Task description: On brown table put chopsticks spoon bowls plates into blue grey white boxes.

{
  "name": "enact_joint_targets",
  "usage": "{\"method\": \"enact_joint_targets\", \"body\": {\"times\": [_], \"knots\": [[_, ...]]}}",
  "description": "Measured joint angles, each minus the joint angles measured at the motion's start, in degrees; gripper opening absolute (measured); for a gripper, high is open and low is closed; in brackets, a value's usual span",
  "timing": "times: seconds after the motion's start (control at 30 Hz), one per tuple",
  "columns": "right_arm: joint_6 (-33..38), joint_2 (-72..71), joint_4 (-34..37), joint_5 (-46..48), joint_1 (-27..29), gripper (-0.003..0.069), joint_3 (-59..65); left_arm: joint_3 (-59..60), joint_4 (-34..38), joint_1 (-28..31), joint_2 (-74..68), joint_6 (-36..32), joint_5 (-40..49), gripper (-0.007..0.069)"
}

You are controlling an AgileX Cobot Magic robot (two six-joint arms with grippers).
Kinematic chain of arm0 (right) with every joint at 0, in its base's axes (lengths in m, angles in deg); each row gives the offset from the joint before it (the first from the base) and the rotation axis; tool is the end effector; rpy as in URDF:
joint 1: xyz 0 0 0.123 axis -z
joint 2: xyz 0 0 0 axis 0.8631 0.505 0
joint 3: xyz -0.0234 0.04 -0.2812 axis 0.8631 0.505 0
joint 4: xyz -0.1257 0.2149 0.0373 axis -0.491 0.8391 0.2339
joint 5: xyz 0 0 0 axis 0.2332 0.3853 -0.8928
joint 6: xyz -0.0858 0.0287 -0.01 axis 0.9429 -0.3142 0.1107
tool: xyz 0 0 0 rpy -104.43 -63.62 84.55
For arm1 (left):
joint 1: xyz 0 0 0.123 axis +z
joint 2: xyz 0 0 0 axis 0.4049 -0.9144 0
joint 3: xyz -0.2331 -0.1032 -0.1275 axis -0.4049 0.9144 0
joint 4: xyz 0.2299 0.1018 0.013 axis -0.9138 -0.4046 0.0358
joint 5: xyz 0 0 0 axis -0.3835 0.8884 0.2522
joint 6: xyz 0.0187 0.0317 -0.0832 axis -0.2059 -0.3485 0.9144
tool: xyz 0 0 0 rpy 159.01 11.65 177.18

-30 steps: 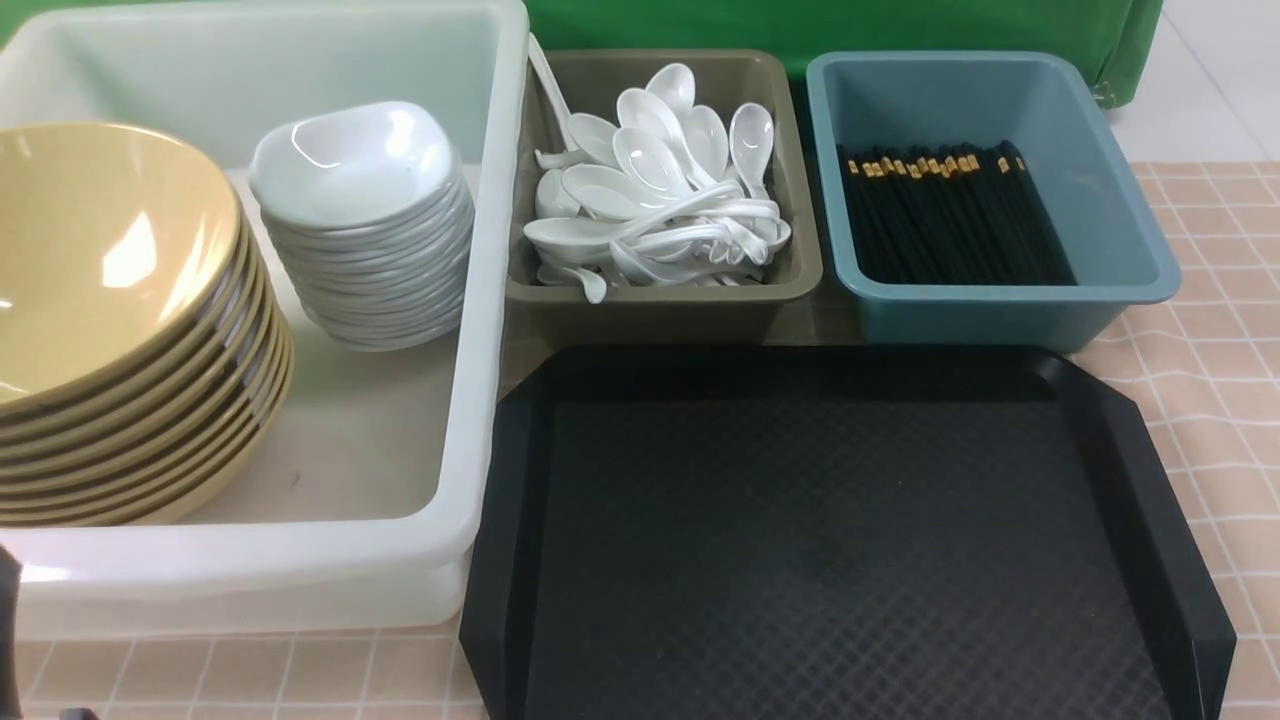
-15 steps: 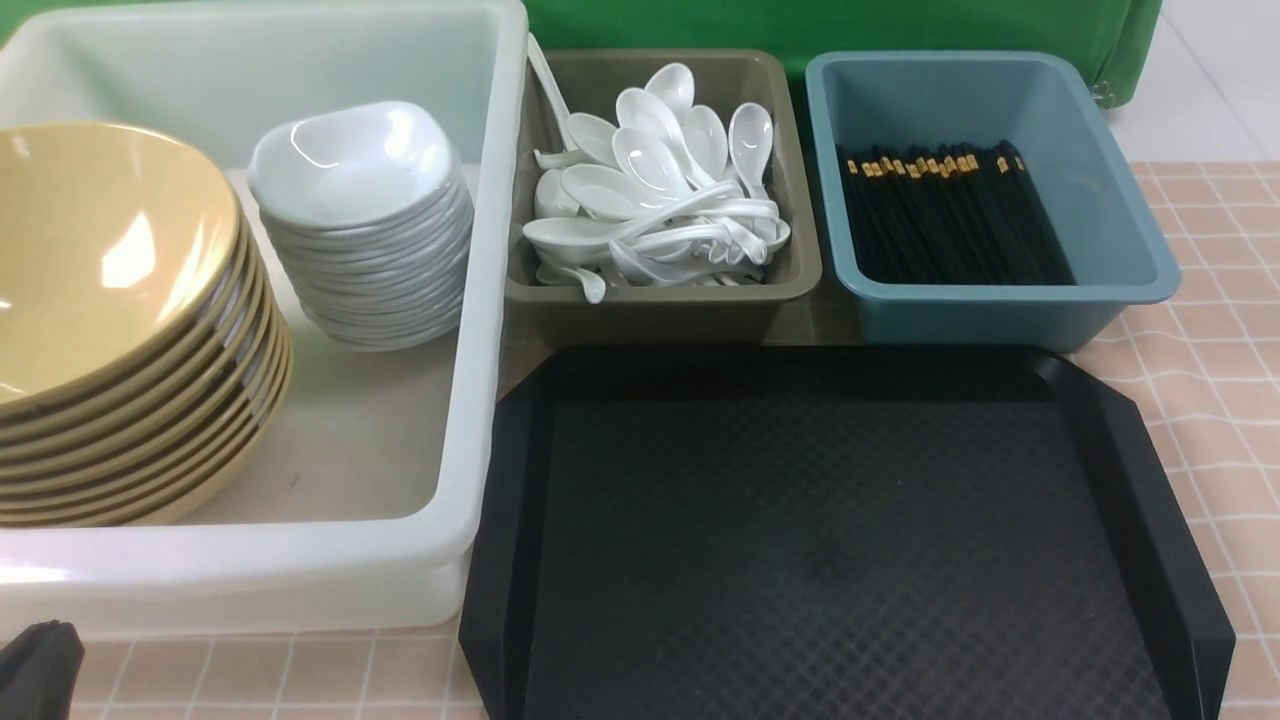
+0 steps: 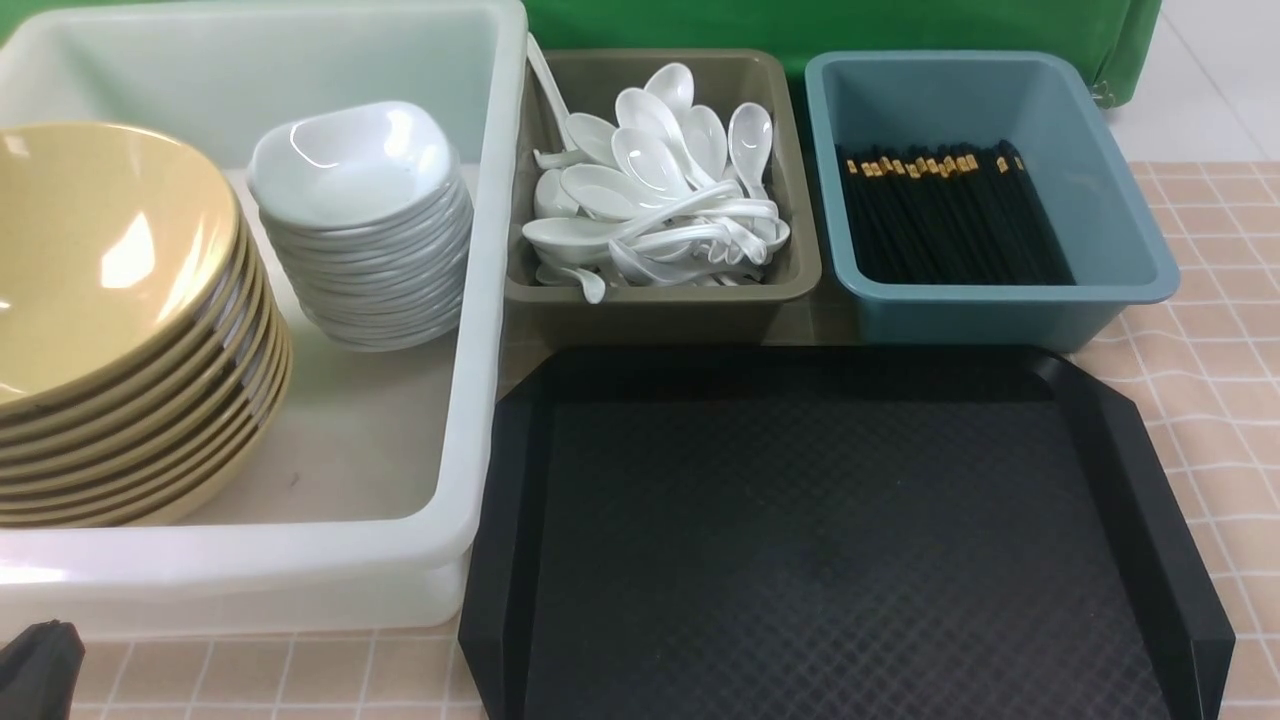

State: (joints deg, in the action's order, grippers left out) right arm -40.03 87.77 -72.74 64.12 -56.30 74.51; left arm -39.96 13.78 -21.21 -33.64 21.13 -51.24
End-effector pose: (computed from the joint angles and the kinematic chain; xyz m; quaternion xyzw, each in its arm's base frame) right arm 0.0536 -0.0062 0.1760 0.0060 0.7896 -0.0527 0.6113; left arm 0.0541 0.0029 0.1778 -0.0114 0.7840 0.0227 0.6202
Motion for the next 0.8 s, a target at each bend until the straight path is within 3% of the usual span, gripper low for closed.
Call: {"method": "enact_joint_targets", "body": {"times": [0.8], "knots": [[0.00, 0.00, 0.00, 0.00, 0.00, 0.0104, 0.00, 0.00, 0.00, 0.00, 0.00, -0.13, 0.00, 0.0001]]}}
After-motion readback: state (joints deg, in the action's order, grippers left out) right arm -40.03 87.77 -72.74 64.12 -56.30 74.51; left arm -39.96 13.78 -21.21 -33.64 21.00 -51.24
